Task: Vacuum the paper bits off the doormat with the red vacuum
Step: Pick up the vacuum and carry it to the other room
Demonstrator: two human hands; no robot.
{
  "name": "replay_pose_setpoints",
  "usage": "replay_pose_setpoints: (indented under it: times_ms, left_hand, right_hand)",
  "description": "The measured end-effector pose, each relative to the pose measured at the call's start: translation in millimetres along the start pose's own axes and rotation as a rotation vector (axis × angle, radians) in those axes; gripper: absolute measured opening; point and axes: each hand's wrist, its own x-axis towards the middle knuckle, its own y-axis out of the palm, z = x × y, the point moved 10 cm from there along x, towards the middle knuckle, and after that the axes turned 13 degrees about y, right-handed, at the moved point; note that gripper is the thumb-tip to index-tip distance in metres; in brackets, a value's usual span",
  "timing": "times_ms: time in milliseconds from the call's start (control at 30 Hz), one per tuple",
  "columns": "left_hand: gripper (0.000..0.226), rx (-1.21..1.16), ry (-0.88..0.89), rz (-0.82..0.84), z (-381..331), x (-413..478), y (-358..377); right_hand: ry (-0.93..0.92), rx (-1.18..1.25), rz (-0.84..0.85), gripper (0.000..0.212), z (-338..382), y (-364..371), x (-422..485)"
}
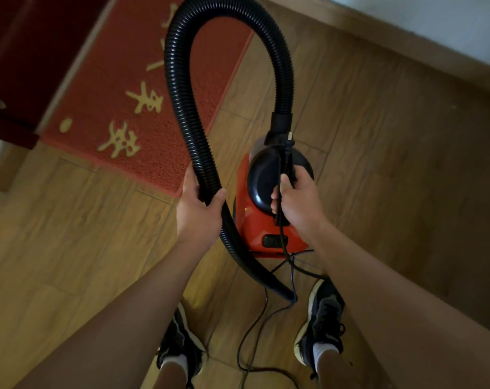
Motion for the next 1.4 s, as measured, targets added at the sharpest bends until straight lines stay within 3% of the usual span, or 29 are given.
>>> replay_pose_setpoints:
  times_ms: [533, 967, 1400]
  left_hand:
    - [0.065, -0.117, 0.221, -0.031, -154.3, -17.6, -94.0]
    - [0.058, -0.264, 0.482, -0.075, -334.6, -34.3, -195.7]
    - [0.053, -0.330, 0.753, -0.121, -524.7, -86.2, -325.1]
  right_hand:
    - [-0.258, 0.013, 0.028, 0.017, 137.4, 6.9, -141.5]
    - [-0.496, -0.031, 0.079, 0.018, 294.1, 20.2, -293.4]
    - [-0.709, 0.096, 0.076, 0.018, 431.1, 14.5, -473.1]
